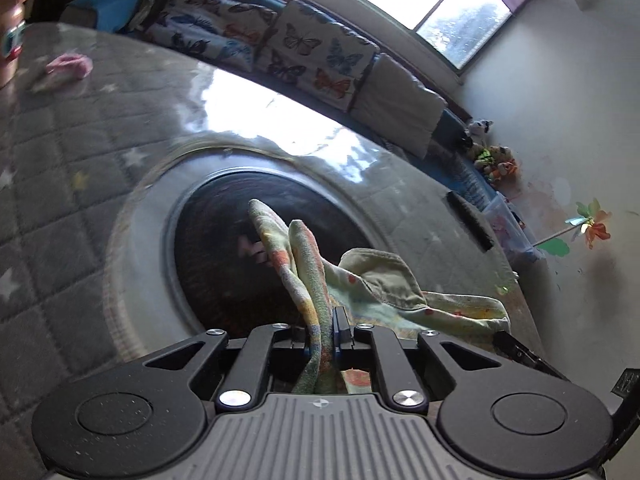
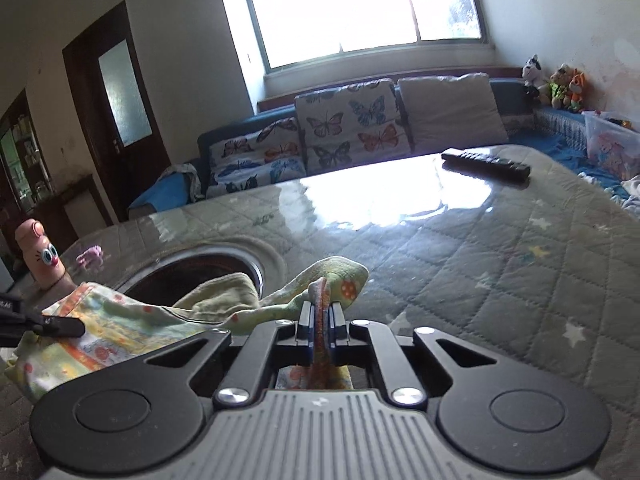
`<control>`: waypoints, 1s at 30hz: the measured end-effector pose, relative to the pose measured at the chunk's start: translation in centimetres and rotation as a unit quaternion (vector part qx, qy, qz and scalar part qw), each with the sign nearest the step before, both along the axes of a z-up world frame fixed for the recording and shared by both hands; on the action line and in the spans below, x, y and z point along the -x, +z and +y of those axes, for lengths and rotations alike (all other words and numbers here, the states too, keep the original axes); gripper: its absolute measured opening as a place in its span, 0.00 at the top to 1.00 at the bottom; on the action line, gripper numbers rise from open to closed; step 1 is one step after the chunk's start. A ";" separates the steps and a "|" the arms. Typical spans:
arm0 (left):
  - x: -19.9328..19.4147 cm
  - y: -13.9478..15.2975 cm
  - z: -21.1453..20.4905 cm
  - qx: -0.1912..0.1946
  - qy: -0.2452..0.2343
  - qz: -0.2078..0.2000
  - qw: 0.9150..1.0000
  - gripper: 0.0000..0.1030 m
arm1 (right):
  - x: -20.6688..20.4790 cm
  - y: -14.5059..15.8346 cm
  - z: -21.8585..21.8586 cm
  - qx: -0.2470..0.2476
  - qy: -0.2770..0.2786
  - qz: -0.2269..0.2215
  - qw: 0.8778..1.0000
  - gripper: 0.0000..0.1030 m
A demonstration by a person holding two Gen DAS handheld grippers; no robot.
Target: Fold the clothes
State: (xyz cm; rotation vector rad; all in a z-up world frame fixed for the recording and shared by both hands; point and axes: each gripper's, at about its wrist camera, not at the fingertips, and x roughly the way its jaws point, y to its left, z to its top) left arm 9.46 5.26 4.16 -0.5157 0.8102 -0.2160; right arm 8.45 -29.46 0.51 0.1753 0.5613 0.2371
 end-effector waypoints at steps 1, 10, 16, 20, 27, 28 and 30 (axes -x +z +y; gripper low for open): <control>-0.4 0.3 -0.8 -0.002 -0.009 -0.004 1.000 0.90 | 0.3 0.3 -0.6 0.002 -0.007 -0.005 1.000 0.95; -4.5 1.5 -10.8 -0.009 -0.101 -0.024 0.995 0.91 | 1.7 2.2 -7.7 0.034 -0.096 -0.031 0.994 0.95; -6.4 1.4 -17.1 -0.012 -0.157 -0.028 0.987 0.91 | 2.4 3.1 -13.1 0.062 -0.159 -0.043 0.984 0.95; -6.8 1.0 -20.3 -0.027 -0.183 -0.034 0.982 0.91 | 3.0 2.9 -15.5 0.071 -0.188 -0.041 0.979 0.95; -7.2 -0.3 -22.2 -0.071 -0.192 -0.027 0.979 0.90 | 3.5 -0.2 -19.1 0.074 -0.246 0.002 0.966 0.69; -7.3 -0.4 -22.2 -0.074 -0.190 -0.025 0.979 0.90 | 3.8 -0.3 -19.2 0.074 -0.249 0.003 0.966 0.69; -7.5 -0.7 -22.1 -0.080 -0.188 -0.022 0.979 0.90 | 4.0 -0.6 -19.2 0.072 -0.249 0.004 0.966 0.69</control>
